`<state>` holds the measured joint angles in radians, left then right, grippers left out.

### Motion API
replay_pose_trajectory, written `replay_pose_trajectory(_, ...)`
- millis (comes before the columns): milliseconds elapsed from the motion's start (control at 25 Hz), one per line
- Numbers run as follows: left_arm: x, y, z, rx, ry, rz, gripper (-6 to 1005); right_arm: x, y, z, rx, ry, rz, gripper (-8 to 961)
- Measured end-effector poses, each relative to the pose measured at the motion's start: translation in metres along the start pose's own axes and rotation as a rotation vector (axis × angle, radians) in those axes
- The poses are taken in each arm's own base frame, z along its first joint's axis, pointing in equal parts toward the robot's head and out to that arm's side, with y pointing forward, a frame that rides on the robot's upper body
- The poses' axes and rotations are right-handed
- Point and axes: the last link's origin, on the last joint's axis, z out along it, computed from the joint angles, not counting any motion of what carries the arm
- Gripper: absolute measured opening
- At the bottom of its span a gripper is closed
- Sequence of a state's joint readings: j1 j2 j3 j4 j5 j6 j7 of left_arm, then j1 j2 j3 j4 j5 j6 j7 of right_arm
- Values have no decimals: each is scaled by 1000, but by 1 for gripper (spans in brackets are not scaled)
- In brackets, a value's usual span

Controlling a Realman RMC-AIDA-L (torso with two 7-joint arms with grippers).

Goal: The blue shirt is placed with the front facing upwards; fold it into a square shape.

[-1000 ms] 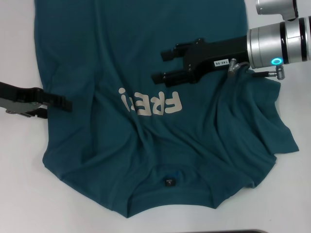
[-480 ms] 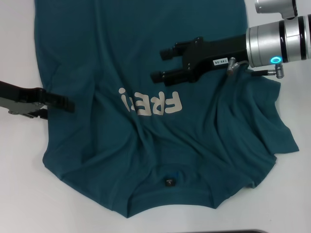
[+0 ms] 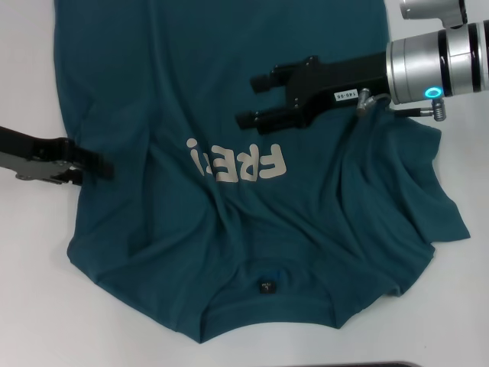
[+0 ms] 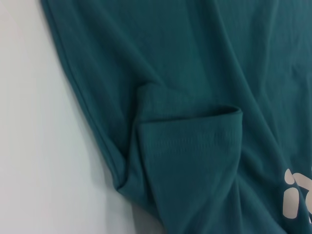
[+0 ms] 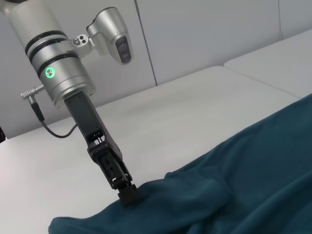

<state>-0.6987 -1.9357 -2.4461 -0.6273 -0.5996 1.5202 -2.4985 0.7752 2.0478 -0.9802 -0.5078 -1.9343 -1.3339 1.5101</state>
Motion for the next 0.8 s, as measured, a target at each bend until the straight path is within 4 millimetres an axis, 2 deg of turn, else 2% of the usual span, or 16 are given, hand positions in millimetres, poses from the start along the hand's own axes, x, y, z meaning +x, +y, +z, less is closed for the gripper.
replay_pose_trajectory(280,2,-1,1,19,6,-3,480,-1,0,-1,0,-1,-6,815)
replay_pose_trajectory(400,3,-1,1,23,11,-3,437,-2,0,-1,1,-2,-7,815)
replay_pose_trajectory(800,5,-3,1,44,9,2,416,-4,0,0,-1,-2,-11,815)
